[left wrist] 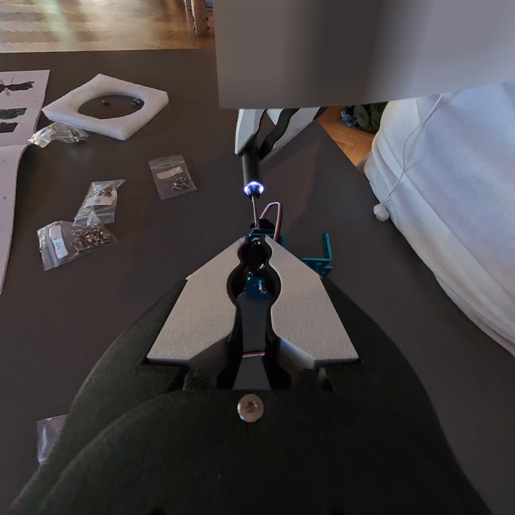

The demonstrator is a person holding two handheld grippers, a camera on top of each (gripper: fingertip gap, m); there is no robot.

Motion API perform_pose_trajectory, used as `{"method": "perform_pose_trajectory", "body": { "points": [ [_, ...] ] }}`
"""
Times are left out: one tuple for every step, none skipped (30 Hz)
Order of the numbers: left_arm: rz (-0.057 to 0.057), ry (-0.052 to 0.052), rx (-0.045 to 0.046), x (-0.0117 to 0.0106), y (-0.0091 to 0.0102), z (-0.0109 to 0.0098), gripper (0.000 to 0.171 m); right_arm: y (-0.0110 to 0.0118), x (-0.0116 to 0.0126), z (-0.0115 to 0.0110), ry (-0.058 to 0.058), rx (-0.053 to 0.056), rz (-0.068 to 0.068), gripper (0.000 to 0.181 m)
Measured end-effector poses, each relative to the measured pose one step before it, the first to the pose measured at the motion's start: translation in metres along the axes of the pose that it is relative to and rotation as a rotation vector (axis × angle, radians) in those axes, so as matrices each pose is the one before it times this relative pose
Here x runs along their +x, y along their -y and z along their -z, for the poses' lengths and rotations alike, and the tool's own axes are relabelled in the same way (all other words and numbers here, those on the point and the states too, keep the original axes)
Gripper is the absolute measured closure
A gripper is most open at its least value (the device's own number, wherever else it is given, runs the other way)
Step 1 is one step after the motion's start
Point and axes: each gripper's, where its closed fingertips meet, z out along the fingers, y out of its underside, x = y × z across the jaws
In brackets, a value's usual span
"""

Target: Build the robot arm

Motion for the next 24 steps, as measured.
{"method": "perform_pose_trajectory", "body": {
  "points": [
    [-0.0092, -0.0103, -0.00429, 0.00025, -0.00047, 0.00083, 0.167, 0.00003, 0.00018, 0.00004, 0.0005, 0.0010, -0.0002, 0.164],
    [-0.0059, -0.0053, -0.00504, -0.00073, -0.00048, 0.00054, 0.167, 0.00022, 0.00028, 0.00016, -0.0006, 0.0009, 0.0002, 0.164],
    [-0.0003, -0.0098, -0.00416, 0.00005, -0.00021, 0.00021, 0.167, 0.00019, 0.00023, 0.00012, -0.0007, 0.0002, 0.0007, 0.164],
    [0.0011, -0.0127, -0.00328, 0.00059, 0.00001, -0.00026, 0.166, 0.00033, 0.00014, -0.00007, 0.0007, 0.0010, 0.0001, 0.164],
    [0.0016, -0.0111, -0.00164, 0.00061, 0.00013, -0.00062, 0.167, 0.00042, -0.00015, -0.00031, 0.0018, 0.0013, -0.0007, 0.165],
    [0.0023, -0.0114, -0.00145, 0.00108, 0.00030, -0.00075, 0.165, 0.00020, 0.00000, -0.00053, 0.0003, 0.0003, 0.0000, 0.165],
    [0.0020, -0.0084, -0.00526, 0.00084, -0.00029, -0.00040, 0.165, -0.00016, -0.00003, -0.00062, 0.0006, -0.0013, 0.0002, 0.164],
    [0.0021, -0.0040, -0.00663, 0.00057, -0.00044, -0.00001, 0.164, -0.00043, -0.00024, -0.00069, 0.0025, -0.0033, -0.0002, 0.165],
    [0.0028, -0.0005, -0.00456, 0.00023, -0.00042, 0.00035, 0.162, -0.00035, -0.00019, -0.00050, 0.0015, -0.0019, 0.0003, 0.164],
    [-0.0004, 0.0019, -0.00325, 0.00002, -0.00018, 0.00072, 0.161, -0.00033, -0.00024, -0.00031, 0.0017, -0.0014, -0.0011, 0.164],
    [-0.0040, 0.0036, -0.00275, -0.00016, -0.00045, 0.00062, 0.160, 0.00014, 0.00027, 0.00013, -0.0015, 0.0016, -0.0026, 0.164],
    [-0.0023, 0.0044, -0.00217, -0.00040, -0.00021, 0.00032, 0.160, 0.00022, -0.00013, 0.00009, 0.0010, 0.0022, -0.0034, 0.165],
    [0.0008, 0.0017, -0.00242, 0.00005, -0.00022, 0.00033, 0.160, 0.00014, -0.00063, -0.00014, 0.0060, 0.0013, -0.0082, 0.164],
    [0.0027, 0.0029, -0.00295, -0.00012, -0.00021, 0.00024, 0.161, -0.00029, -0.00090, -0.00078, 0.0072, 0.0009, -0.0104, 0.165],
    [0.0026, 0.0051, -0.00092, -0.00023, -0.00001, 0.00000, 0.161, -0.00022, -0.00066, -0.00122, 0.0037, 0.0027, -0.0088, 0.165],
    [0.0015, 0.0022, 0.00262, 0.00024, 0.00000, -0.00024, 0.161, -0.00056, -0.00080, -0.00171, 0.0044, 0.0014, -0.0068, 0.164],
    [0.0036, 0.0007, 0.00408, 0.00046, 0.00003, -0.00062, 0.162, -0.00055, -0.00076, -0.00205, 0.0046, -0.0001, -0.0053, 0.164],
    [0.0056, 0.0000, 0.00271, 0.00039, -0.00008, -0.00019, 0.161, -0.00046, -0.00028, -0.00205, 0.0026, 0.0023, -0.0039, 0.164],
    [0.0031, -0.0047, 0.00155, 0.00106, -0.00002, -0.00013, 0.163, -0.00086, -0.00035, -0.00221, 0.0052, 0.0022, -0.0068, 0.164],
    [-0.0021, 0.0008, -0.00009, 0.00038, -0.00007, -0.00003, 0.164, -0.00112, 0.00009, -0.00187, 0.0048, 0.0003, -0.0078, 0.164],
    [-0.0033, 0.0042, -0.00097, -0.00004, -0.00022, 0.00004, 0.165, -0.00111, 0.00047, -0.00129, 0.0017, -0.0003, -0.0053, 0.164],
    [-0.0008, 0.0036, -0.00110, -0.00003, -0.00004, -0.00004, 0.165, -0.00089, 0.00069, -0.00073, 0.0004, -0.0017, -0.0050, 0.164],
    [-0.0008, 0.0034, -0.00104, -0.00008, -0.00005, 0.00002, 0.165, -0.00035, 0.00079, -0.00036, 0.0001, -0.0001, -0.0047, 0.164],
    [-0.0035, 0.0039, 0.00031, 0.00008, 0.00008, -0.00005, 0.165, -0.00005, 0.00027, -0.00015, 0.0026, -0.0010, -0.0053, 0.164]
  ]
}}
